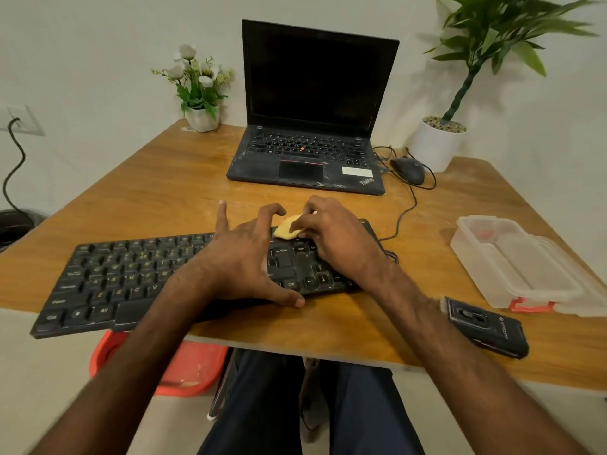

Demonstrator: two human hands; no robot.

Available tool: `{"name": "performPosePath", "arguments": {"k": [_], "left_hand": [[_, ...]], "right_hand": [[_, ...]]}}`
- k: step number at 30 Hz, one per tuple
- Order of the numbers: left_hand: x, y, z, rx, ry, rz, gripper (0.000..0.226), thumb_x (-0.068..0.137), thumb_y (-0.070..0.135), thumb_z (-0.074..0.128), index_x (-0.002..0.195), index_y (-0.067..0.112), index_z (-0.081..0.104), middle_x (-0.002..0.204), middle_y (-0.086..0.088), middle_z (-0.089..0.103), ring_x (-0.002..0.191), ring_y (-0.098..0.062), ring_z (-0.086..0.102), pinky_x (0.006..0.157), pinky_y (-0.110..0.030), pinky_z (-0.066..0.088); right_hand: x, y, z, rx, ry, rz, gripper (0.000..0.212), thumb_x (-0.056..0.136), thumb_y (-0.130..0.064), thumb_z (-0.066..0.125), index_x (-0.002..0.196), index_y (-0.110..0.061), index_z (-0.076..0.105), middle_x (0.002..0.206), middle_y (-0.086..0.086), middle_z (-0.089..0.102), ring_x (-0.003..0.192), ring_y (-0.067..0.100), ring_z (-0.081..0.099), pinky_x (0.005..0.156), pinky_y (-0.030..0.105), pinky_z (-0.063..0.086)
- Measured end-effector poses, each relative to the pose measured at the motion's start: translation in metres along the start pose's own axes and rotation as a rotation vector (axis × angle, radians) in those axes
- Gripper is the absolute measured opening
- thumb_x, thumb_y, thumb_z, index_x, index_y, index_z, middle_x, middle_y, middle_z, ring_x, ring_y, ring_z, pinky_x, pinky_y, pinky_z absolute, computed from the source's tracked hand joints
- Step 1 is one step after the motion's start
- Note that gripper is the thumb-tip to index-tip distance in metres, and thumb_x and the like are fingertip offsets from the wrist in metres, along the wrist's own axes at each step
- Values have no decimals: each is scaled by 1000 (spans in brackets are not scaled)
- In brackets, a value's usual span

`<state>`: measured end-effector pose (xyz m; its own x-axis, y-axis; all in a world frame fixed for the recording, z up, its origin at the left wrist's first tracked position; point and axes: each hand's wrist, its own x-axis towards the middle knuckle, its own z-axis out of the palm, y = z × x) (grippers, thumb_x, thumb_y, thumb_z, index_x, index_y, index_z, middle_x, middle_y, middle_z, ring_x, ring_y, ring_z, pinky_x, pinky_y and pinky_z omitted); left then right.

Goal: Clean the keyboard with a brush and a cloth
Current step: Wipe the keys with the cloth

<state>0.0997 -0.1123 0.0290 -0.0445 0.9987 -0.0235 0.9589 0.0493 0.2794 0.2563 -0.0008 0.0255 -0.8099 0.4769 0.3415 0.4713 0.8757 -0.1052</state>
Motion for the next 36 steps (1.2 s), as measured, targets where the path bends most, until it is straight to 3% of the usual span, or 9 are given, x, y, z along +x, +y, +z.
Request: {"name": "performPosePath", "arguments": {"k": [4,10,15,19,25,36], "left_hand": [[0,2,3,-11,6,1,138,51,89,69,149,27,-5,150,-5,48,145,-19,38,114,-59,-25],[-1,2,3,-44,-12,-17,134,51,88,69,146,30,-5,151,-5,47,145,-21,37,113,-59,-28],[1,5,1,-31,-35,-23,138,51,87,68,149,25,-6,150,-6,48,145,-21,38,112,-60,-28],[0,1,3,-10,-34,-27,141,49,92,63,148,24,-10,153,-5,46,145,-19,38,112,-62,-26],[-1,0,3,-73,-35,-41,134,48,91,66,145,33,-7,152,-5,47,146,-21,37,111,-62,-28],[0,3,4,-24,-41,-36,137,52,89,68,148,28,-9,156,-3,42,147,-18,34,111,-62,-27]], "right_hand": [[6,-6,4,7,-17,-57,23,91,-19,64,113,-22,71,110,0,57,100,15,50,83,28,41],[-8,41,-16,5,-32,108,21,93,-20,62,111,-21,72,107,-1,59,98,14,49,86,37,45],[2,2,-1,39,-11,11,21,91,-17,64,110,-19,72,105,0,57,98,14,50,86,31,45],[18,-13,6,38,-16,-58,21,91,-14,64,111,-16,71,104,3,58,97,17,52,84,35,48],[-5,37,-18,-34,-47,74,23,93,-19,62,114,-20,71,110,1,59,102,16,50,88,37,46],[18,-7,5,-9,-24,-88,23,91,-16,64,113,-20,70,107,0,58,100,15,50,86,33,46]]}}
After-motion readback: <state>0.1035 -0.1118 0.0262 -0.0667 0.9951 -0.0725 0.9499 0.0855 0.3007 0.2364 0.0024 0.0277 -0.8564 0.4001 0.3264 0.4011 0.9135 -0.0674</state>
